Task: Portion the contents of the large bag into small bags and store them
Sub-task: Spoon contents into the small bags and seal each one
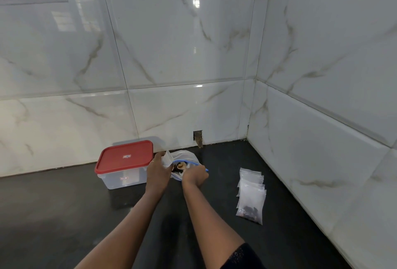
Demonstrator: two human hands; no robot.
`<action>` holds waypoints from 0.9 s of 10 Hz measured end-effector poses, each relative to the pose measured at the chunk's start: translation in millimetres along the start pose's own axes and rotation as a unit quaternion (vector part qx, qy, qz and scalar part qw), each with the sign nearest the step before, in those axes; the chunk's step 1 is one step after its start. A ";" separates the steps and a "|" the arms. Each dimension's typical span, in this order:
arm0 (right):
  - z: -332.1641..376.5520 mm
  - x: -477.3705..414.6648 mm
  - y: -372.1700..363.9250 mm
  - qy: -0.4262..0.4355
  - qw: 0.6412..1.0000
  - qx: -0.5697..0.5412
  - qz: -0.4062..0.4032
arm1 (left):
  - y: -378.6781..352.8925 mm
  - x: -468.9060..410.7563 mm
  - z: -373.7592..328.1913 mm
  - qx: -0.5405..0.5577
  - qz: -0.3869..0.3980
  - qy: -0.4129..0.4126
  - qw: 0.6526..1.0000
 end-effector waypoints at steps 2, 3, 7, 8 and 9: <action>-13.2 -0.5 -0.5 0.023 0.999 -0.034 0.024 | -3.0 7.3 -5.4 0.001 0.018 -0.009 1.000; -19.0 2.0 -1.9 -0.007 0.996 -0.085 0.031 | -5.1 9.3 -5.7 -0.011 0.028 -0.014 0.999; -10.0 0.9 -21.9 -0.031 0.981 -0.174 0.086 | 0.2 3.2 -6.4 -0.013 0.026 -0.023 0.999; -17.4 -10.5 -29.5 -0.072 0.968 -0.221 0.094 | -1.1 2.9 -4.5 -0.019 0.033 -0.028 0.999; -17.1 -9.8 -38.3 -0.128 0.924 -0.349 0.094 | -1.5 1.3 -2.0 -0.028 0.039 -0.029 0.998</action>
Point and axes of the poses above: each hand's wrist, its own x-axis away from the middle knuckle, its own y-axis out of the back of the hand, z = x × y, the point moved 3 cm from there along -x, towards the middle knuckle, and after that the axes turned 9 degrees about x, right-handed, at the moved point
